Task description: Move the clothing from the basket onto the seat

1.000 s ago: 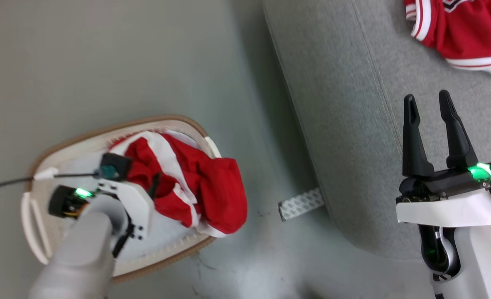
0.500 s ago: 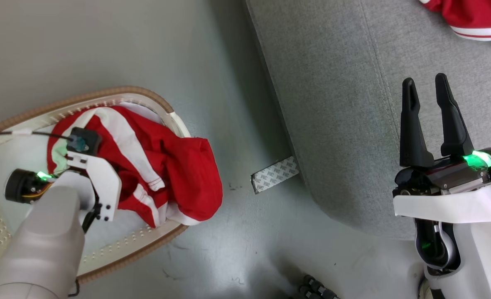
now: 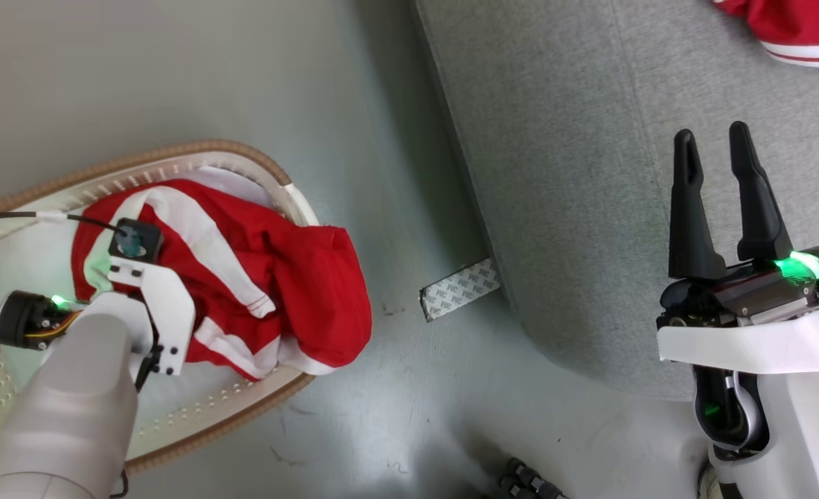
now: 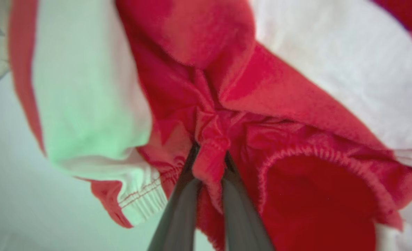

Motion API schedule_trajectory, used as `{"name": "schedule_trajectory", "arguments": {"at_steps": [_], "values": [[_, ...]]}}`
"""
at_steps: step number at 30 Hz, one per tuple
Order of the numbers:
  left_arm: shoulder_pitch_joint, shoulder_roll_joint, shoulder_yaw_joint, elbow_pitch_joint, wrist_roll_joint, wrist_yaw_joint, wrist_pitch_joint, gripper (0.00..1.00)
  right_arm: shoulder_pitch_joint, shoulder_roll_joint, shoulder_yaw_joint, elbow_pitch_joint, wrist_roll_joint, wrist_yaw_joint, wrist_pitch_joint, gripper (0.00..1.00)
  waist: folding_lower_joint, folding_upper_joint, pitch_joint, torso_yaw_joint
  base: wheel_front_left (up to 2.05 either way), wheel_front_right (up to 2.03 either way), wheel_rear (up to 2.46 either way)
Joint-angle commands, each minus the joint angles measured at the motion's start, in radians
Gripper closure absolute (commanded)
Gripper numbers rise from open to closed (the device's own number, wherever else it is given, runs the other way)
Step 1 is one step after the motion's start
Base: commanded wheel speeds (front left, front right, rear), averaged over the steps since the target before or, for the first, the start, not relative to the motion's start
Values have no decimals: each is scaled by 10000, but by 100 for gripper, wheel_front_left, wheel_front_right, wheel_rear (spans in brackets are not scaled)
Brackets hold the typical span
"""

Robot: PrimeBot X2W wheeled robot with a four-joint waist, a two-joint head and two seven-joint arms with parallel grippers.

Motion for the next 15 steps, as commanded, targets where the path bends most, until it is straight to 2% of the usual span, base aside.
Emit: {"name": "schedule_trajectory", "arguments": {"at_steps": [1,6,15], "values": [[68,68,3,36,-183,-26,-133,100,-60,21,45,49,-50,-22,-1,0,-1,0,-136,-54,0,0,0],[287,-162,108,24,-394,-75,-790,100,-144,12,88,150,-154,-22,-1,0,-1,0,-799,-17,0,0,0],[757,-1290,221,-191,-1035,-385,-2637,100,181,11,-378,370,-980,-22,-1,0,-1,0,-2612,1064,0,0,0]]}}
